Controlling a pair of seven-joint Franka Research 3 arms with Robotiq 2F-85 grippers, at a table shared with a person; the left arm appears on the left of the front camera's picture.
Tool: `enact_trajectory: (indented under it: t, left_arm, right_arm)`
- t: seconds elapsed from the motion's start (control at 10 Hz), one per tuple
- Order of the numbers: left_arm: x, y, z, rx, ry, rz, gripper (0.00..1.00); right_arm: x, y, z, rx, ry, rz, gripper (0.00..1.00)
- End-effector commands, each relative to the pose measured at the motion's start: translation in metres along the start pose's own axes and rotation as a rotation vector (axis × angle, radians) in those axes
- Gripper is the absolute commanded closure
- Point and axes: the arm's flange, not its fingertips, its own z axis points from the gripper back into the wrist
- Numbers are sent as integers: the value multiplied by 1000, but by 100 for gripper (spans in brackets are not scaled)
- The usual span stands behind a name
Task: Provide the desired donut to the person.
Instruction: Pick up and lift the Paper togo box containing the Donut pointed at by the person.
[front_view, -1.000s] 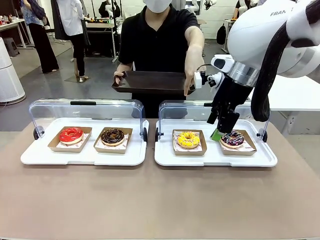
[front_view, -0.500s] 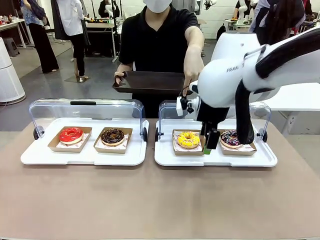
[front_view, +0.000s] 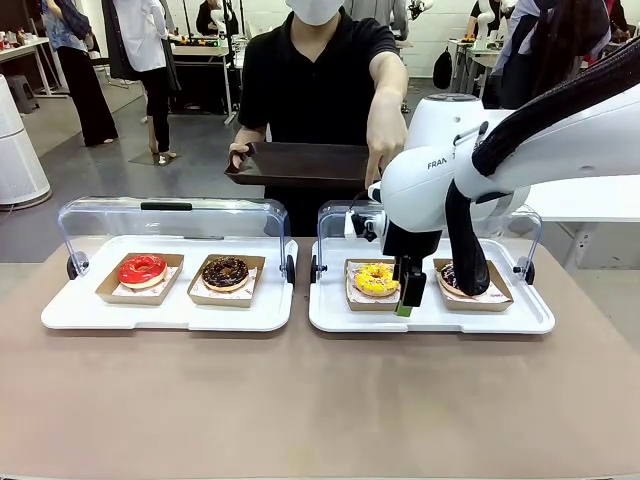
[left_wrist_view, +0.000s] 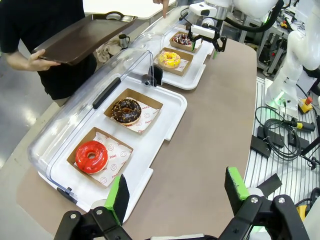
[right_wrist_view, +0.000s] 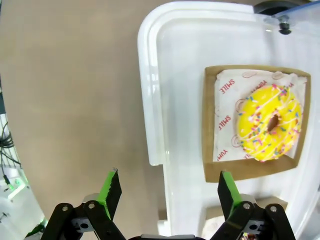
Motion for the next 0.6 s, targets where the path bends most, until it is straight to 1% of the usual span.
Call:
enact_trajectory:
  t: [0.0, 0.5]
  left_arm:
    - [1, 1, 2, -1, -16, -11, 0]
    - [1, 1, 2, -1, -16, -11, 0]
  right_arm:
    - [-1, 2, -3, 9, -3, 14, 0]
    - [-1, 2, -3, 9, -3, 14, 0]
